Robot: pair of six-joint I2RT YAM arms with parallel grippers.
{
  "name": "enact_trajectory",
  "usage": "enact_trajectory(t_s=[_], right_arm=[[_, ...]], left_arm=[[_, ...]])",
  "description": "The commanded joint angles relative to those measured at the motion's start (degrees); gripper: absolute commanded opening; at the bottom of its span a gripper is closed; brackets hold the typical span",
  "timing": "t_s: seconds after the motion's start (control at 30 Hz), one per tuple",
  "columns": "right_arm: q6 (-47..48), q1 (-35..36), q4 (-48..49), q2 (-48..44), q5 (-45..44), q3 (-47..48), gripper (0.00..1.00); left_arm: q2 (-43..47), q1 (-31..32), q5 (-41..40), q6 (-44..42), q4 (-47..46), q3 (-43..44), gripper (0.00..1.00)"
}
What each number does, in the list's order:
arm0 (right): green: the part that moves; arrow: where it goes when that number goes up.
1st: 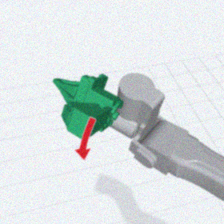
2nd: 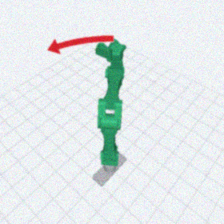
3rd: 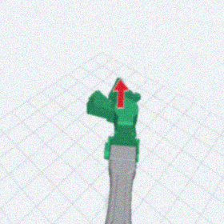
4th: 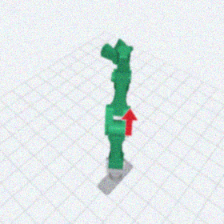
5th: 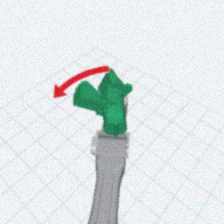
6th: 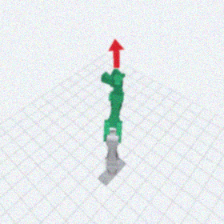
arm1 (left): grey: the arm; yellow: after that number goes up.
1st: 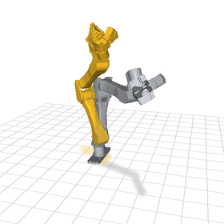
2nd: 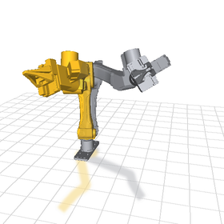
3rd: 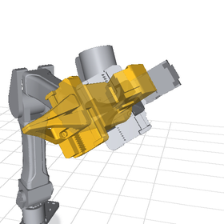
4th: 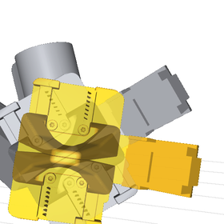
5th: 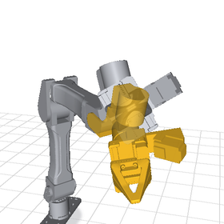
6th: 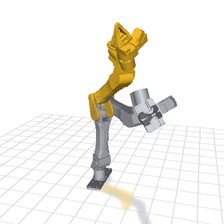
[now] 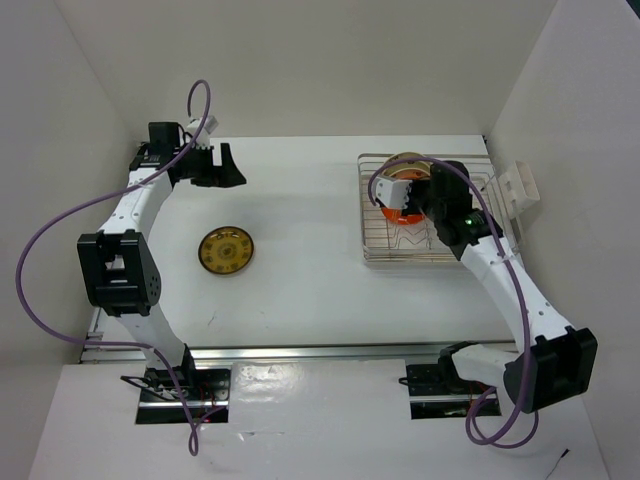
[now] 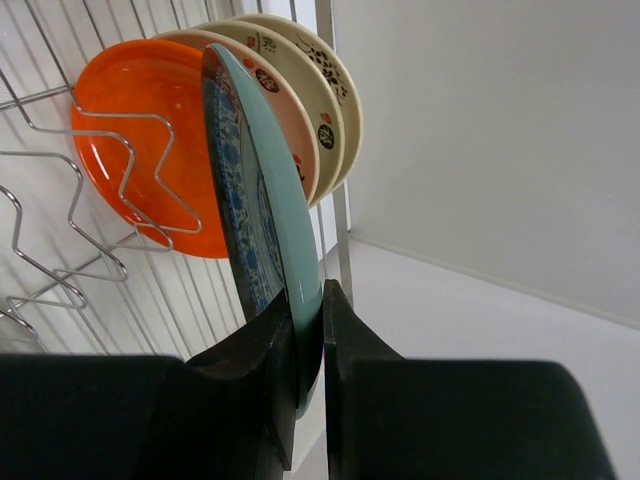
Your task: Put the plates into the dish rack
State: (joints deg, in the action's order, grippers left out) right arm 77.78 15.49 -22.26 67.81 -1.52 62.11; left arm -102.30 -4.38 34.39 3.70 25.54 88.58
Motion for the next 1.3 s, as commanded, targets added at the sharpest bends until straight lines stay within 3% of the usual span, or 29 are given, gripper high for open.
enact_trajectory(t_s=[0.0,0.6,0.77,1.0,1.27], right_arm=[[-1.8,-0.5,0.1,-1.5,1.5,-0.3,0.0],[-3.6,-1.0,3.0,1.4,3.4,-6.4,0.0],[-0.6,-1.0,4.2,4.0,3.4,-6.4,0.0],[1.2,-1.0,3.2,8.7,3.8,1.1,0.0],[0.7,-3.0,3.9,8.8,4.6,-3.5,0.0]], left_arm=[[1.7,-0.3,1.3,1.2,-1.5,-0.1,1.0],[1.7,-0.3,0.8,1.2,-1.0,-0.6,1.0],[1.1,-0.3,0.8,0.7,-0.5,-0.1,1.0],[0.6,-0.3,0.2,0.7,-0.5,0.5,1.0],[0.6,-0.3,0.2,1.2,-1.0,-0.1,1.0]])
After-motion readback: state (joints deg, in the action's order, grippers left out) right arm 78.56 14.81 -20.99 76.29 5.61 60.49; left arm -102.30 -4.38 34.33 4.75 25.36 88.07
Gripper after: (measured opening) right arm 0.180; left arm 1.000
